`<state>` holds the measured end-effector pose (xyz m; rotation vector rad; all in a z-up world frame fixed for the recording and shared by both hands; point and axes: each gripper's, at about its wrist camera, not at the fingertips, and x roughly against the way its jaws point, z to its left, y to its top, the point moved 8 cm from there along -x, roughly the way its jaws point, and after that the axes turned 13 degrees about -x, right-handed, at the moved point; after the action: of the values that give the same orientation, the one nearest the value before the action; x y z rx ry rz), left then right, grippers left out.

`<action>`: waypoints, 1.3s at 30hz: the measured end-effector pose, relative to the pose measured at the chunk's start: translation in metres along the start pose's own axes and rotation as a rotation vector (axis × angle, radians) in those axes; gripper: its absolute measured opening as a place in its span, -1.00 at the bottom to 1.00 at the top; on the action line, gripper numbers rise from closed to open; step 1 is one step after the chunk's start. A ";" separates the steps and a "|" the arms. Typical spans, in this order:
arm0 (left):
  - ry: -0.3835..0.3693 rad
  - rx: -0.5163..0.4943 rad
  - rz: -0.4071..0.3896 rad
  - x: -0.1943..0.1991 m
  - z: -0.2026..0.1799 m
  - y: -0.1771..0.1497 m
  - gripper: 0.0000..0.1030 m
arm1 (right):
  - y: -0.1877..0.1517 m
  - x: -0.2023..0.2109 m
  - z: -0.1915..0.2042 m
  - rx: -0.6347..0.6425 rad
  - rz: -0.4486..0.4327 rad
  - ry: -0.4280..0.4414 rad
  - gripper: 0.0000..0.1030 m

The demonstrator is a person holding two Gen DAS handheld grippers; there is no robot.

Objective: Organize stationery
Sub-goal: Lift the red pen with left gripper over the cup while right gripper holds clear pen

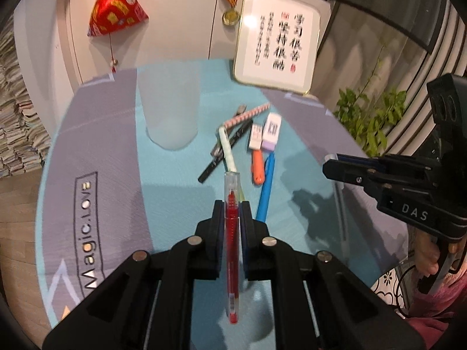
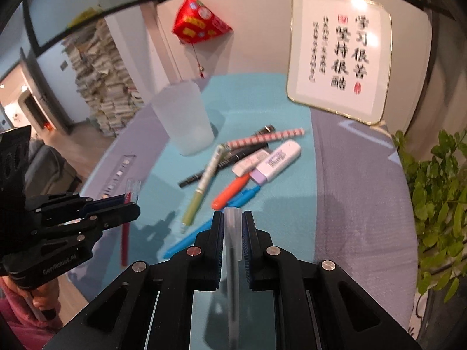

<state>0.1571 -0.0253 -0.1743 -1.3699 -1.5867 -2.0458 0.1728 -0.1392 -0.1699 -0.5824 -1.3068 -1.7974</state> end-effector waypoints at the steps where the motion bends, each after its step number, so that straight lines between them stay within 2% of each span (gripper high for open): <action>1: 0.005 -0.001 -0.015 0.005 0.000 0.002 -0.84 | 0.000 0.005 0.002 0.003 -0.011 0.009 -0.74; 8: 0.035 -0.022 -0.110 0.032 -0.004 0.020 -0.84 | 0.007 0.032 0.014 0.022 -0.089 0.039 -0.76; 21: 0.108 -0.030 -0.173 0.051 0.011 0.051 -0.84 | 0.013 0.048 0.016 0.021 -0.145 0.054 -0.78; 28: 0.225 0.001 -0.256 0.062 0.045 0.093 -0.84 | 0.015 0.048 0.014 0.014 -0.151 0.052 -0.79; 34: 0.276 0.059 -0.342 0.073 0.072 0.123 -0.84 | 0.022 0.048 0.002 -0.013 -0.168 0.026 -0.79; 37: 0.301 0.074 -0.358 0.068 0.083 0.131 -0.84 | 0.026 0.045 -0.002 -0.030 -0.171 0.016 -0.79; 39: 0.290 0.103 -0.358 0.061 0.091 0.135 -0.84 | 0.030 0.043 -0.003 -0.040 -0.170 0.018 -0.81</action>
<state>0.2592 0.0196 -0.0414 -0.7514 -1.8723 -2.1921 0.1738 -0.1603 -0.1217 -0.4874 -1.3450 -1.9659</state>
